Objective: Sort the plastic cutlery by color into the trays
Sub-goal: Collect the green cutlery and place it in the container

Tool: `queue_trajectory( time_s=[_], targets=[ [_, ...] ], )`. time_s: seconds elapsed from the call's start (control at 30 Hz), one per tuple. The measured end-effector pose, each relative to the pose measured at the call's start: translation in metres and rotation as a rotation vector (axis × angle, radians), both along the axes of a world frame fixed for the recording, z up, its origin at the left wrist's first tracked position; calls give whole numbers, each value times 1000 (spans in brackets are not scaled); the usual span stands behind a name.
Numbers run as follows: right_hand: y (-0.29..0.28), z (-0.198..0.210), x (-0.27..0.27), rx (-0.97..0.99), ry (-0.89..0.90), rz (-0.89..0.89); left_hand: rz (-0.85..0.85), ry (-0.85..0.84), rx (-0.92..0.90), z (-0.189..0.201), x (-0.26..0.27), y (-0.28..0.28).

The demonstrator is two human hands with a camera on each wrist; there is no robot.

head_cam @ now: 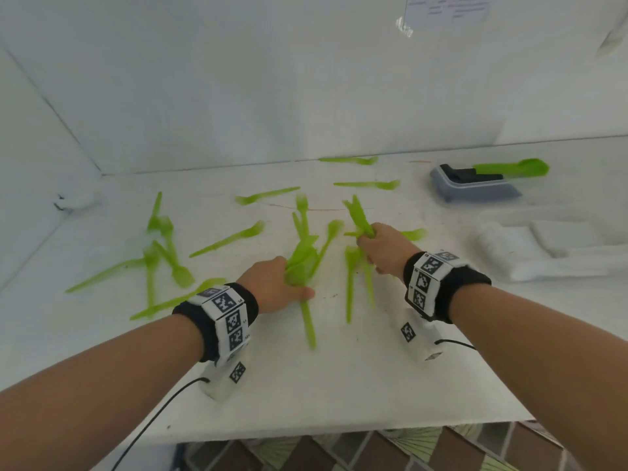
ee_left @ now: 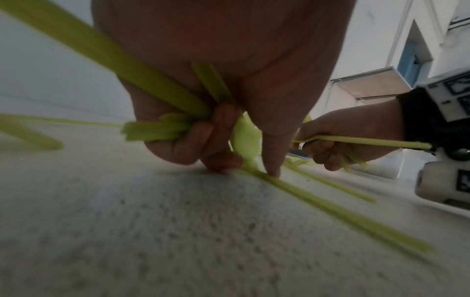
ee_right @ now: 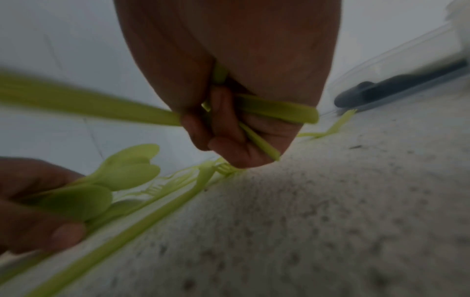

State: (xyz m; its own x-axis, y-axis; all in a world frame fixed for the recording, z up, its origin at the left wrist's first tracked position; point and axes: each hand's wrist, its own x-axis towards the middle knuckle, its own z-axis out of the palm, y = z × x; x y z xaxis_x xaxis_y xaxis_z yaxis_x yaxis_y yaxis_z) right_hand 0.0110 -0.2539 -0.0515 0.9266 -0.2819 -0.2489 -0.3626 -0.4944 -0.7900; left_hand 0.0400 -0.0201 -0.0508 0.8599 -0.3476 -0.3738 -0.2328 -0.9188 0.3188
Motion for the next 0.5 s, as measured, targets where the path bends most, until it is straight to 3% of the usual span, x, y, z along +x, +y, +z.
queue_trajectory(
  time_s=[0.13, 0.3, 0.4, 0.5],
  targets=[
    [0, -11, -3, -198, 78, 136, -10, -46, 25, 7, -6, 2],
    [10, -5, -4, -224, -60, 131, 89, -57, -92, 14, -7, 10],
    [14, 6, 1, -117, -134, 117, 254, -47, -376, 14, -1, 14],
    [29, 18, 2, 209, -169, 87, 366, 73, -708, 23, 3, 4]
  ],
)
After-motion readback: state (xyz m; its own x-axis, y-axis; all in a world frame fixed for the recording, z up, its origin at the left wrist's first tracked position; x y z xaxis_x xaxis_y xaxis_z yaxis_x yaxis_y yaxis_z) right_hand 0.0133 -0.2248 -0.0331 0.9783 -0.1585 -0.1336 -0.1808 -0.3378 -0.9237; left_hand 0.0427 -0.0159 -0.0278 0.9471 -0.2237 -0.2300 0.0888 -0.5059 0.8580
